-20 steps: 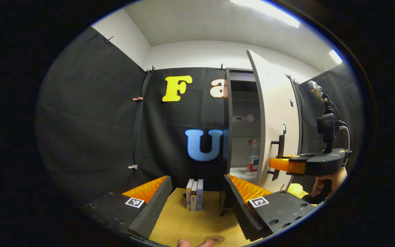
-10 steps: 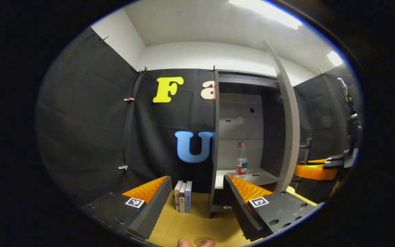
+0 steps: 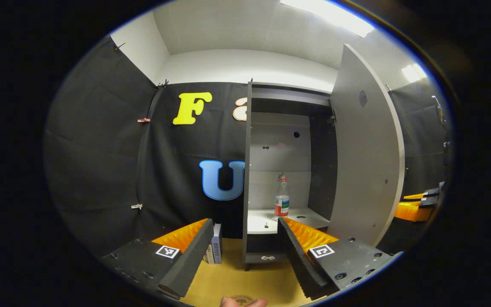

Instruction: Open the cabinet door with the right hand, grasp the bottle in the cabinet with the left hand and place it on the coaster, then close the cabinet door with the right hand.

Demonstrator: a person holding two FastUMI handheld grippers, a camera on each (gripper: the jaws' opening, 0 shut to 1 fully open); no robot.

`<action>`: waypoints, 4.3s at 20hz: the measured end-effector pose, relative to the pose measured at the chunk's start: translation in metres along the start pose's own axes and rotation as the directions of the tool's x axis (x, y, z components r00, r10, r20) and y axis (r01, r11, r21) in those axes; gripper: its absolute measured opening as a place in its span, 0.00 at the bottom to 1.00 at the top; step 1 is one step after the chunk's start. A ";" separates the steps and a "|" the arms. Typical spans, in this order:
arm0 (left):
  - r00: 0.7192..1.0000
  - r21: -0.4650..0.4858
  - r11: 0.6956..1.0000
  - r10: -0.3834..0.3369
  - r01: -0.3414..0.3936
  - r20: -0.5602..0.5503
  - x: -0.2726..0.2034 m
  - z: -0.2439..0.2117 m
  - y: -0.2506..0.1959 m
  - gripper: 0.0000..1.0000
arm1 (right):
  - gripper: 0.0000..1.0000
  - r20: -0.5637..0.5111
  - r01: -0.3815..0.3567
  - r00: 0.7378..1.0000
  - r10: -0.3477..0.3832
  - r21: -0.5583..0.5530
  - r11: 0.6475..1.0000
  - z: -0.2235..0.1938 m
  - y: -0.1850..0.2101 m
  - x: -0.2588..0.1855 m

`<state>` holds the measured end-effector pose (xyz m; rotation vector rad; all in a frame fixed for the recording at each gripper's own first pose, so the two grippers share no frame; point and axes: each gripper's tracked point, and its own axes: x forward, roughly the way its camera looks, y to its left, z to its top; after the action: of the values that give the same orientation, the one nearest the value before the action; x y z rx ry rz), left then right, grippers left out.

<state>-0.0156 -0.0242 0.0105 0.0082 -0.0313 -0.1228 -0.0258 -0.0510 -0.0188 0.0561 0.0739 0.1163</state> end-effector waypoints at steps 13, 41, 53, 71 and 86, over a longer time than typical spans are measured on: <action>0.997 -0.010 0.997 -0.073 0.072 -0.017 0.022 -0.006 -0.048 0.95 | 0.17 -0.010 0.174 0.985 -0.174 0.036 0.984 -0.005 -0.081 -0.039; 0.989 0.100 0.984 -0.147 0.148 -0.014 0.275 -0.046 -0.160 0.95 | 0.97 0.169 0.325 0.934 -0.314 -0.042 0.945 0.012 -0.200 -0.058; 0.996 0.092 0.995 -0.029 0.037 -0.082 0.403 -0.100 -0.152 0.93 | 0.97 0.119 0.325 0.940 -0.319 -0.033 0.945 -0.009 -0.236 -0.022; 0.997 0.068 0.995 -0.064 0.066 -0.035 0.315 -0.058 -0.123 0.76 | 0.97 0.146 0.336 0.930 -0.337 0.034 0.941 0.006 -0.232 -0.024; 0.997 0.083 0.993 -0.080 0.080 -0.009 0.101 -0.120 -0.035 0.75 | 0.97 0.151 0.382 0.913 -0.380 0.010 0.924 0.018 -0.203 -0.042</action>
<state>0.0842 -0.0705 -0.1066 0.0935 -0.0301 -0.2016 -0.0426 -0.2579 -0.0102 0.0298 -0.0689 -0.2795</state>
